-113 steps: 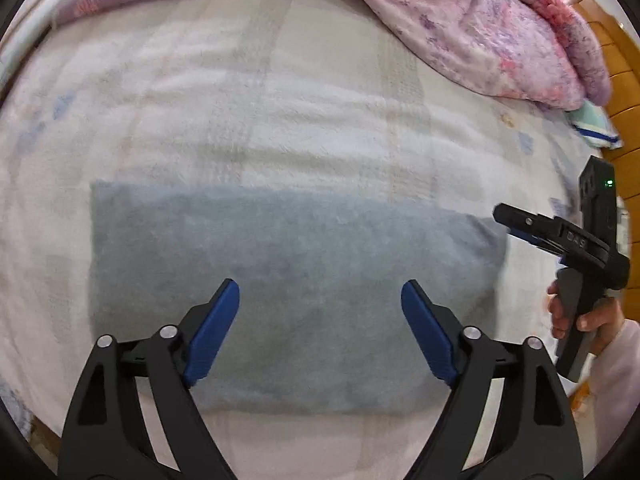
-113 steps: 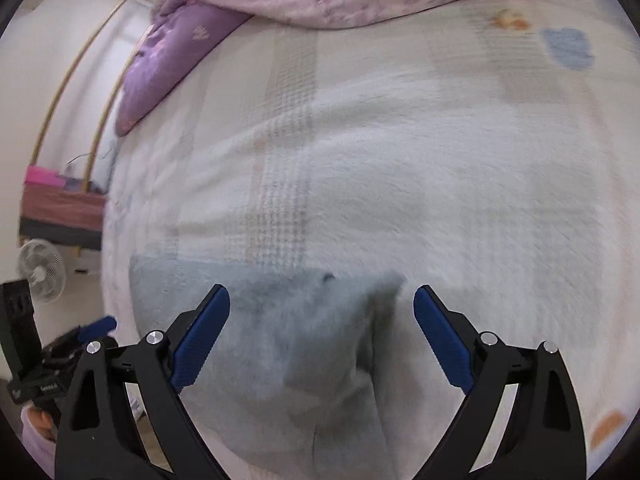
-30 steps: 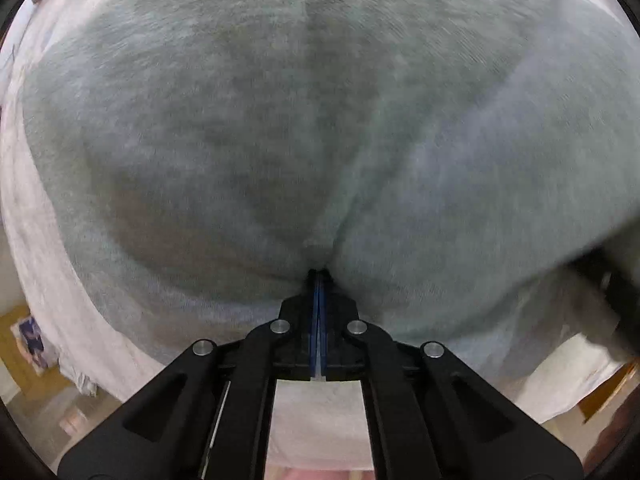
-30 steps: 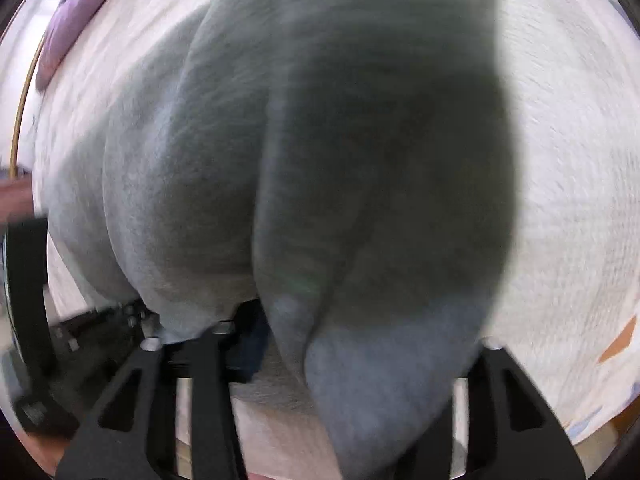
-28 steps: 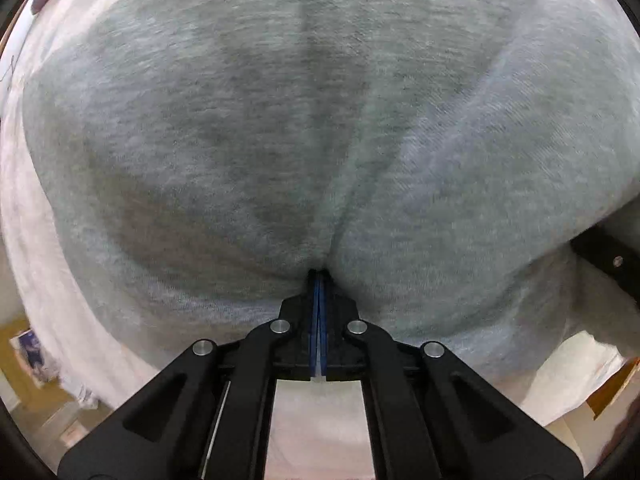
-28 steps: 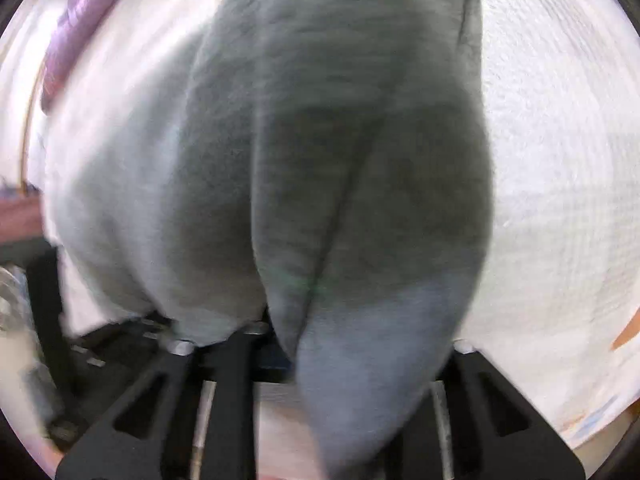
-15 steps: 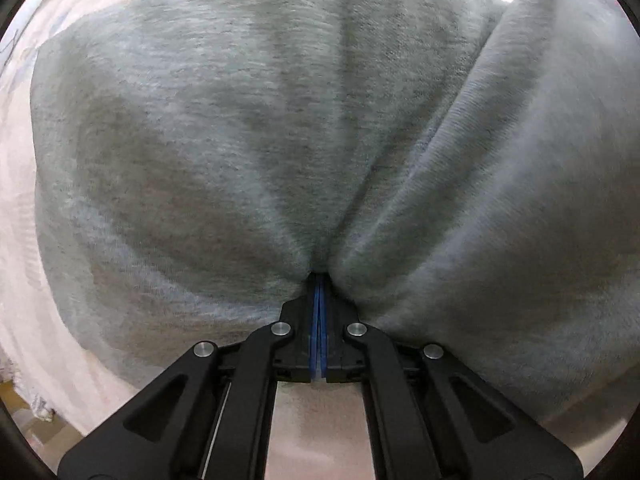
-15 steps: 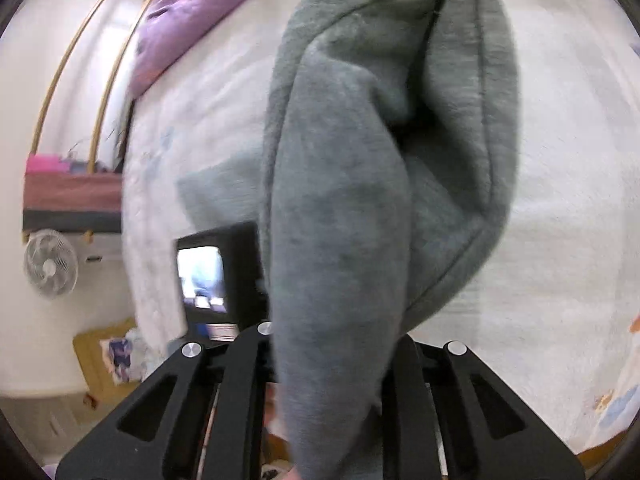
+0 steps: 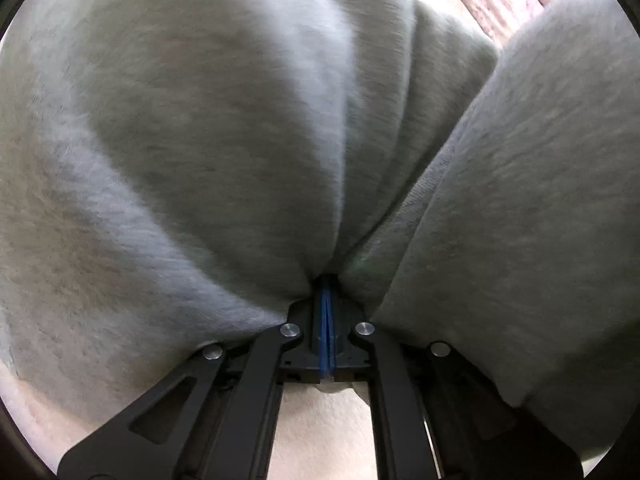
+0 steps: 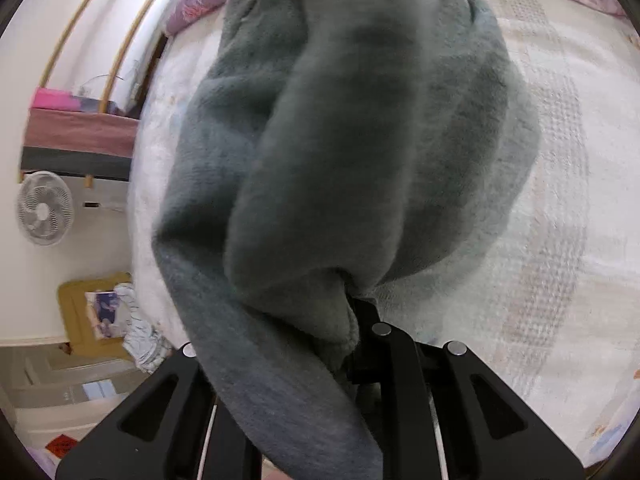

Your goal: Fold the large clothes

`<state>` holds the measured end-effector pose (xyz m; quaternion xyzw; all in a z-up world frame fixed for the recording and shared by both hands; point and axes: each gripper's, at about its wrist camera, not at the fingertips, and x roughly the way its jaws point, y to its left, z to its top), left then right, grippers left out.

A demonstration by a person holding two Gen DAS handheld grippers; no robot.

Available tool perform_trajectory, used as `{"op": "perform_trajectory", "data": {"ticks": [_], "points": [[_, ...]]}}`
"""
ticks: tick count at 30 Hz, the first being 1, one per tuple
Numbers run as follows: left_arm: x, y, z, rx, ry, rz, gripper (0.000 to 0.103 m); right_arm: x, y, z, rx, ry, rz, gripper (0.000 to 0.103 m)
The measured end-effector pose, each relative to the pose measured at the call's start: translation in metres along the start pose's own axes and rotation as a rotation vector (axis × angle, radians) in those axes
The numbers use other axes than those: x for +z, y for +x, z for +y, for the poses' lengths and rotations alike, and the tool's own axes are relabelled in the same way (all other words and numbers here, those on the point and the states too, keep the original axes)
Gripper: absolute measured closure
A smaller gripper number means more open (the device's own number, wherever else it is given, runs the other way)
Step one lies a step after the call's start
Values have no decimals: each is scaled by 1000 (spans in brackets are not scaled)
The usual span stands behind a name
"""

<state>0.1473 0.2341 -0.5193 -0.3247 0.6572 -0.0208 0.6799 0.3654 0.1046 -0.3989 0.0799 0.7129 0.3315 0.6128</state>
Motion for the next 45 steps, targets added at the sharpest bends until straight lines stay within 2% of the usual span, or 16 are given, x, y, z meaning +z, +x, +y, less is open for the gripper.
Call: {"op": "perform_trajectory", "data": {"ticks": [3, 5, 8, 11, 14, 16, 18, 22, 24, 28, 32, 35, 37, 39, 42, 45], "points": [[-1, -29, 20, 4, -83, 10, 103, 5, 6, 16, 3, 10, -1, 90], [-5, -56, 22, 107, -16, -16, 103, 7, 16, 27, 10, 21, 16, 91], [-5, -95, 46, 141, -13, -20, 103, 7, 41, 46, 20, 15, 49, 90], [-8, -129, 67, 246, 41, -34, 103, 10, 66, 64, 65, 21, 69, 90], [-10, -167, 99, 269, -1, -74, 103, 14, 97, 77, 63, 25, 96, 86], [-12, -183, 112, 292, -13, -91, 103, 13, 125, 81, 77, 69, 124, 79], [-10, -203, 128, 317, -25, -103, 103, 13, 151, 79, 123, 162, 129, 59], [0, -229, 136, 368, -16, -115, 103, 18, 169, 84, 150, 213, 125, 35], [0, -247, 136, 377, -12, -135, 103, 20, 160, 83, 275, 251, 103, 19], [4, -276, 105, 366, 0, -156, 102, 27, 120, 80, 260, 211, 35, 14], [27, -252, 84, 318, -1, -142, 102, 24, 82, 78, 101, 153, -32, 14], [72, -210, 66, 278, -36, -130, 102, -1, 52, 77, -88, 63, -132, 14], [88, -199, 63, 231, -39, -134, 102, 6, 35, 77, -192, -2, -187, 15], [108, -183, 59, 201, -32, -145, 84, 8, 38, 62, -239, -49, -211, 30], [134, -155, 47, 241, 28, -130, 83, 26, 64, 67, -338, -149, -205, 68], [155, -126, 37, 247, 61, -77, 89, 41, 89, 74, -536, -211, -211, 67]]}}
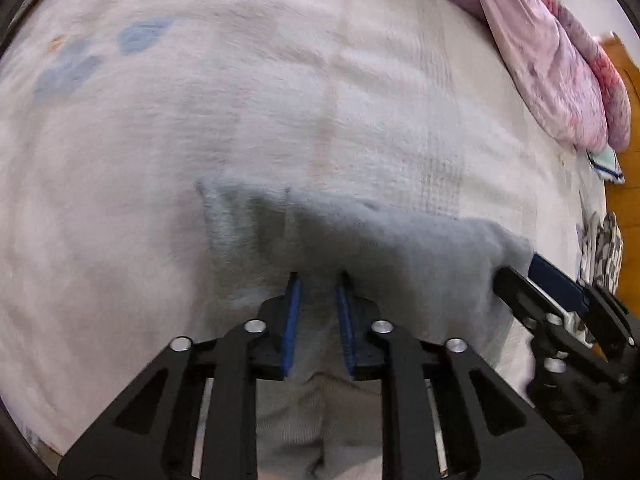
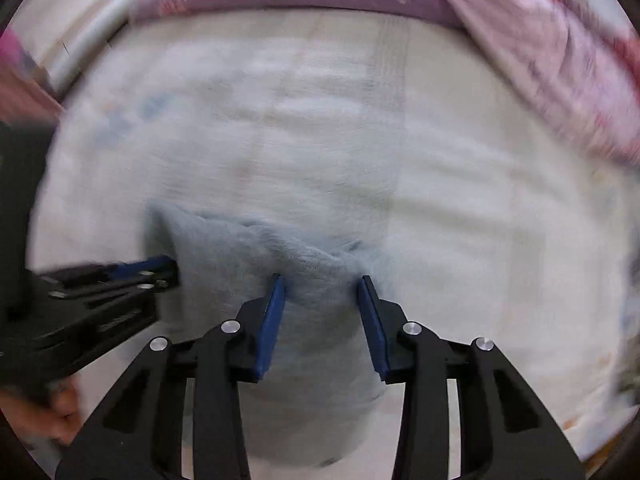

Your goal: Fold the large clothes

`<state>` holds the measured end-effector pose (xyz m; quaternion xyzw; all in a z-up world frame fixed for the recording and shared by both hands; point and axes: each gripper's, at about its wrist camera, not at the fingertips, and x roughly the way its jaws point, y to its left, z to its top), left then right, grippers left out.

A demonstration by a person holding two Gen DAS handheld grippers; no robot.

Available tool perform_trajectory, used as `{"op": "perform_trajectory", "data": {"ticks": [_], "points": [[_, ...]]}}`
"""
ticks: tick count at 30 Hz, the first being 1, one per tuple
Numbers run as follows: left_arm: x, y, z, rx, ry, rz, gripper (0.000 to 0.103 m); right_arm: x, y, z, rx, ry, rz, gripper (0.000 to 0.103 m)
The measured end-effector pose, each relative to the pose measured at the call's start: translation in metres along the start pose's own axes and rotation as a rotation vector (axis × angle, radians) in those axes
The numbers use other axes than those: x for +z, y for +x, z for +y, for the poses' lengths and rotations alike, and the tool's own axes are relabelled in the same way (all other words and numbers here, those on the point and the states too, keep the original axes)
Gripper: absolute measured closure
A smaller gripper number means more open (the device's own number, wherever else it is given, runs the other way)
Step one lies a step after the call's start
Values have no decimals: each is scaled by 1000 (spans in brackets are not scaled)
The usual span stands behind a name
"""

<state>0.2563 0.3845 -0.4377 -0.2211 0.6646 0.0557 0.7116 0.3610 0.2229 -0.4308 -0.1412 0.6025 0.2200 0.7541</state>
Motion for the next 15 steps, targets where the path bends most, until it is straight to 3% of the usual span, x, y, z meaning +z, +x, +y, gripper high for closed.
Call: {"op": "perform_trajectory", "data": {"ticks": [4, 6, 8, 11, 13, 15], "points": [[26, 19, -31, 46, 70, 32, 90, 11, 33, -40, -17, 115, 27, 66], [34, 29, -40, 94, 109, 26, 89, 14, 47, -53, -21, 115, 26, 60], [36, 28, -38, 107, 105, 34, 89, 20, 48, -50, -17, 94, 32, 59], [21, -2, -28, 149, 96, 12, 88, 19, 16, -68, 124, 206, 59, 65], [5, -18, -23, 129, 84, 3, 86, 6, -13, -80, 240, 258, 63, 67], [-18, -24, -22, 107, 64, 25, 86, -14, -27, -81, 238, 237, 130, 67]]}}
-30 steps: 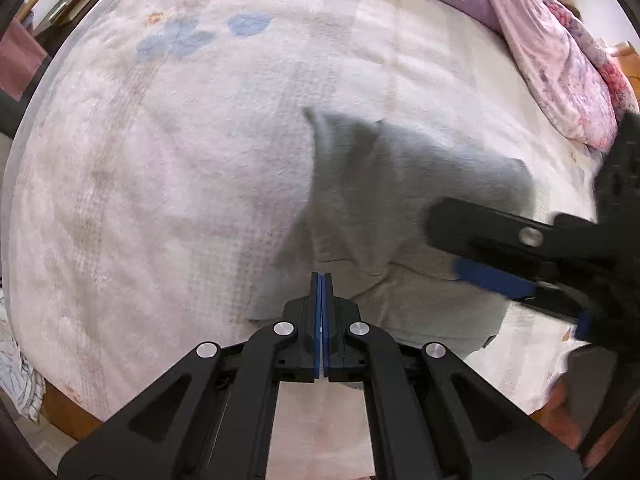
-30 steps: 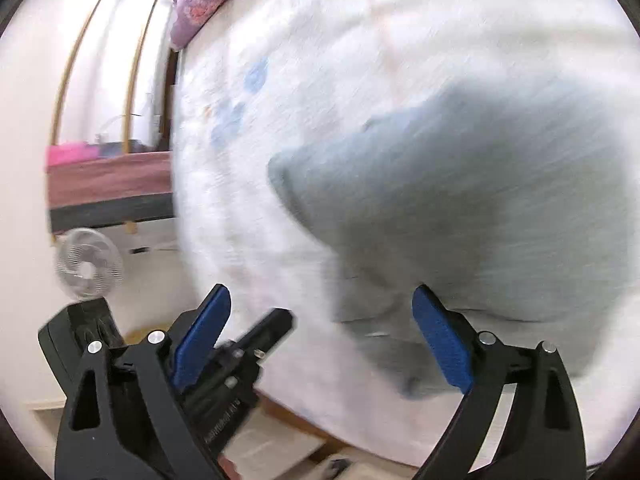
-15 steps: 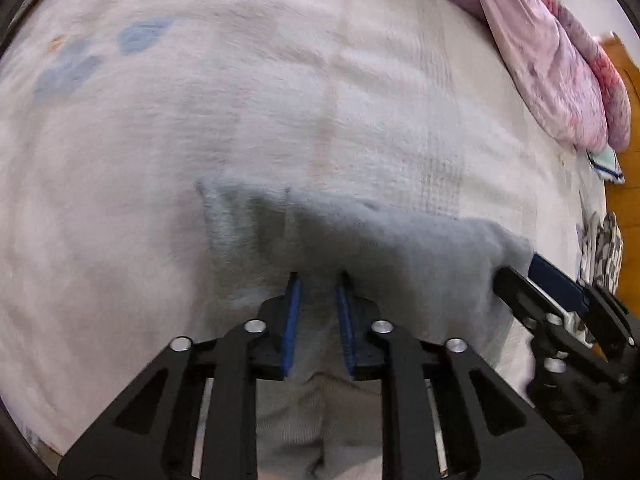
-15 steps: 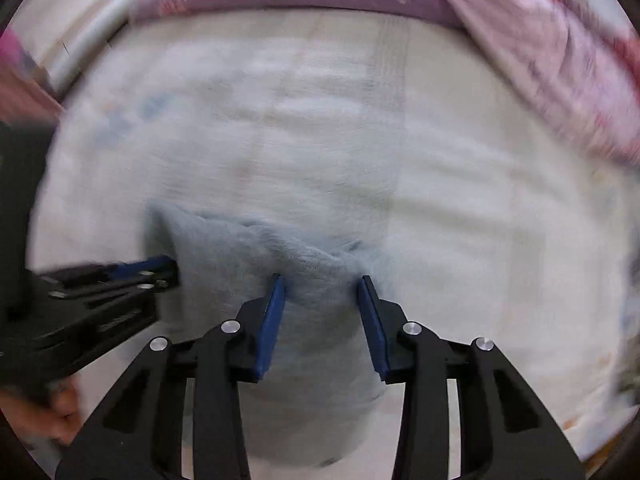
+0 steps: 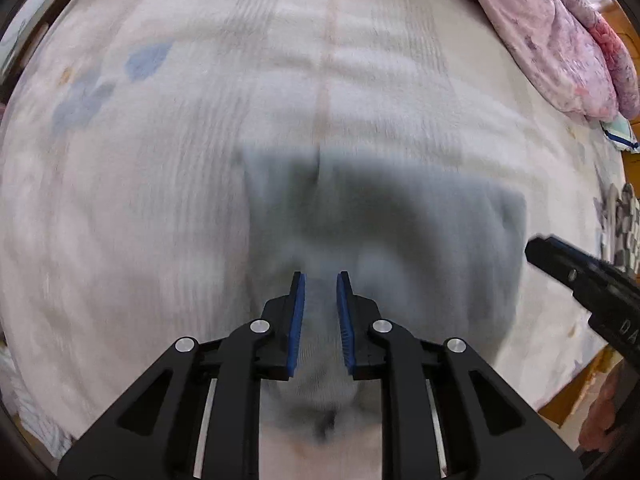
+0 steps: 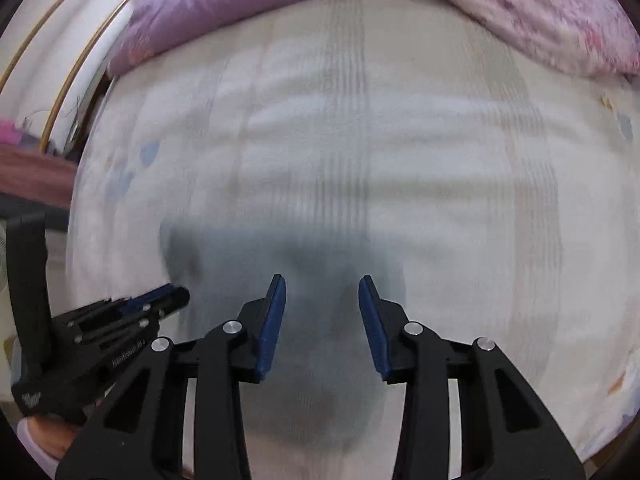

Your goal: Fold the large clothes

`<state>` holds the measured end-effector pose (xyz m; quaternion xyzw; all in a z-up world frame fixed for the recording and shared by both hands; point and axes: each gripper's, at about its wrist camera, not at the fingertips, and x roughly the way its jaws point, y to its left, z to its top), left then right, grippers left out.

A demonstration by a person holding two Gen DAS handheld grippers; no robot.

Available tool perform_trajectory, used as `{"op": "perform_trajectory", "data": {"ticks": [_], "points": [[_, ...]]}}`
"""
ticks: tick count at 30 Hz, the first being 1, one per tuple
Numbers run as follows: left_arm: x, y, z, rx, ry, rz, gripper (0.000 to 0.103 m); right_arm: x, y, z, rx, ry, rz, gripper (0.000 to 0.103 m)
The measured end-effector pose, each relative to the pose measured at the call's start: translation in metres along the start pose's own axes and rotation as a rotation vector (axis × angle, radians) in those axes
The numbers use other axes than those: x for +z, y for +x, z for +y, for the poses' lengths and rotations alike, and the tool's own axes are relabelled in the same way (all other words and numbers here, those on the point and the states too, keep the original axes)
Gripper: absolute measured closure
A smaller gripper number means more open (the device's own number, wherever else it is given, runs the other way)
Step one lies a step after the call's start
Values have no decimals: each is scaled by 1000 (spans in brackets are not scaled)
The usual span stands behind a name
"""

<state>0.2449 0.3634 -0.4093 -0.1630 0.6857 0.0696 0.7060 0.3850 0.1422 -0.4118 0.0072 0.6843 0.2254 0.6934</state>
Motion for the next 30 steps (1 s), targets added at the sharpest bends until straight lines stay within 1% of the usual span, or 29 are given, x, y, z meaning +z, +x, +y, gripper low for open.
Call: {"op": "perform_trajectory", "data": {"ticks": [1, 2, 3, 4, 5, 6, 7, 8, 9, 10, 11, 12, 13, 14, 15, 16, 17, 18, 19, 20, 21, 23, 24, 25, 28, 30], "points": [[-11, 5, -1, -18, -5, 26, 86, -10, -2, -2, -20, -5, 32, 68], [-19, 12, -2, -23, -5, 50, 86, -21, 0, 0, -23, -7, 64, 71], [-28, 26, -4, -18, -4, 83, 86, -35, 11, 3, 13, -10, 109, 77], [-33, 38, -6, -4, -1, 107, 87, -42, 20, 4, 8, -15, 135, 79], [-41, 62, -8, 21, 14, 140, 84, -50, 31, 2, -23, -18, 150, 80], [-45, 76, -8, 26, 27, 147, 84, -56, 53, -2, -58, -7, 166, 80], [-48, 81, -8, 21, 47, 128, 83, -59, 64, -5, -66, 11, 183, 80], [-47, 78, -8, 15, 51, 123, 83, -62, 68, -9, -57, 55, 189, 80], [-47, 71, -6, 6, 37, 115, 83, -63, 63, -7, -54, 68, 187, 80], [-48, 65, -4, 15, 25, 106, 78, -64, 56, -4, -57, 60, 187, 80], [-50, 59, -3, 42, 22, 96, 73, -68, 45, 0, -58, 48, 177, 77], [-52, 55, -3, 58, 27, 89, 70, -72, 39, 0, -51, 50, 171, 76], [-55, 54, -3, 65, 33, 84, 64, -77, 39, -1, -46, 58, 176, 76], [-59, 57, -2, 63, 34, 86, 60, -80, 43, -3, -39, 63, 186, 75], [-61, 61, -1, 66, 31, 90, 59, -84, 54, -6, -40, 57, 186, 75], [-64, 70, 1, 70, 23, 113, 57, -87, 64, -8, -59, 38, 183, 75], [-65, 72, 3, 72, 18, 115, 53, -86, 68, -7, -73, 30, 192, 75], [-65, 70, 4, 78, 17, 103, 51, -84, 67, -6, -72, 40, 206, 74], [-64, 66, 3, 95, 20, 78, 47, -81, 63, -5, -59, 54, 213, 71], [-64, 63, 4, 104, 22, 65, 45, -78, 58, -4, -37, 62, 215, 58], [-63, 60, 4, 102, 19, 59, 45, -76, 49, -3, 4, 76, 205, 35], [-60, 52, 9, 81, -16, 55, 41, -73, 31, -3, 13, 103, 152, 17], [-60, 46, 16, 72, -28, 49, 41, -71, 17, -3, 21, 106, 100, 16], [-61, 39, 23, 62, -33, 40, 40, -70, 11, -3, 36, 99, 80, 15], [-55, 23, 39, 19, -45, 11, 34, -64, 2, -6, 58, 95, 62, 9], [-48, 15, 50, -35, -61, -8, 34, -60, 1, -10, 80, 93, 43, 9]]}}
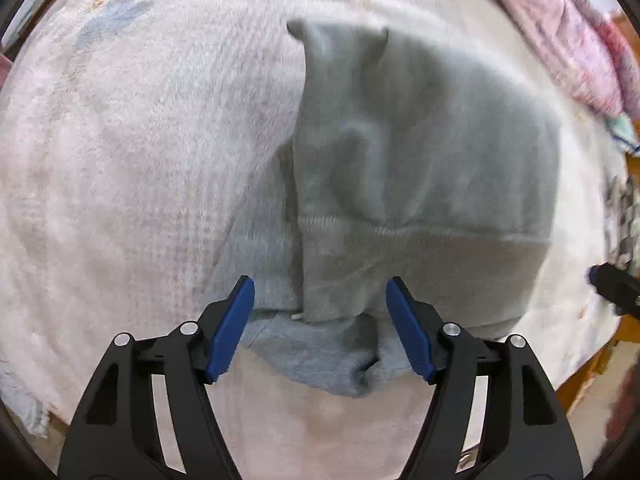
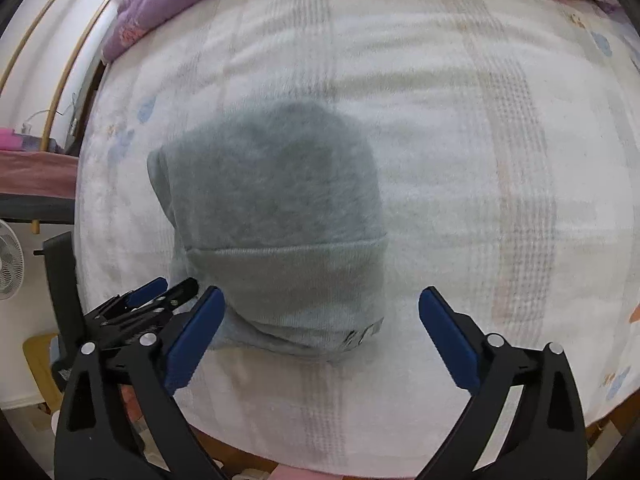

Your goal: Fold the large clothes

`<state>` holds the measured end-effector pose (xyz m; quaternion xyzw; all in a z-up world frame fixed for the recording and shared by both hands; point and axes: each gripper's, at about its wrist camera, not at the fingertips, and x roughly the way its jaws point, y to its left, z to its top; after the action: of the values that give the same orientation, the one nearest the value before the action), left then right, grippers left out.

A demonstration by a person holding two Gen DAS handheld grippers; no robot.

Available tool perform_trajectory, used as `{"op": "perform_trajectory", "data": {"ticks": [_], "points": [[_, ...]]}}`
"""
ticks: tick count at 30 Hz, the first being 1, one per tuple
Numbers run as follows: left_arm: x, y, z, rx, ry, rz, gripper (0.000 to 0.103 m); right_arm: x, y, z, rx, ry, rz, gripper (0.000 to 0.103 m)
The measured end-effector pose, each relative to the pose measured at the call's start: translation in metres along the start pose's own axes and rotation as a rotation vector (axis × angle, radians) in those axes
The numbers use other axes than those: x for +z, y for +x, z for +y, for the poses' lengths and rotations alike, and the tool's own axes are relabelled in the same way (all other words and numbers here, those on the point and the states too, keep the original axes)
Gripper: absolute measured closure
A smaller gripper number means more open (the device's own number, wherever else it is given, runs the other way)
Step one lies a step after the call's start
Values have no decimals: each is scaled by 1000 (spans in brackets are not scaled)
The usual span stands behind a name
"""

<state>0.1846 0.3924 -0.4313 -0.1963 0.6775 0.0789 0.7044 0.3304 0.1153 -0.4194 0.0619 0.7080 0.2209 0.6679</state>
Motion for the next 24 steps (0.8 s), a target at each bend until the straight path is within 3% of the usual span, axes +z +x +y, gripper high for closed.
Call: {"op": "perform_trajectory", "data": {"ticks": [2, 6, 12, 18, 20, 24], "points": [[8, -4, 10, -60, -12, -10, 28, 6, 0, -4, 54, -7, -3, 8], [25, 0, 32, -186, -21, -15, 26, 16, 12, -12, 198, -30, 15, 8], [43, 22, 53, -289, -4, 23, 24, 29, 44, -22, 246, -67, 78, 8], [51, 30, 52, -441, 46, 38, 21, 36, 66, -31, 282, -83, 113, 8], [51, 35, 52, -461, 60, 50, 21, 38, 71, -34, 319, -89, 118, 8], [54, 29, 57, -429, 125, 24, 19, 42, 78, -41, 380, -115, 137, 8]]}}
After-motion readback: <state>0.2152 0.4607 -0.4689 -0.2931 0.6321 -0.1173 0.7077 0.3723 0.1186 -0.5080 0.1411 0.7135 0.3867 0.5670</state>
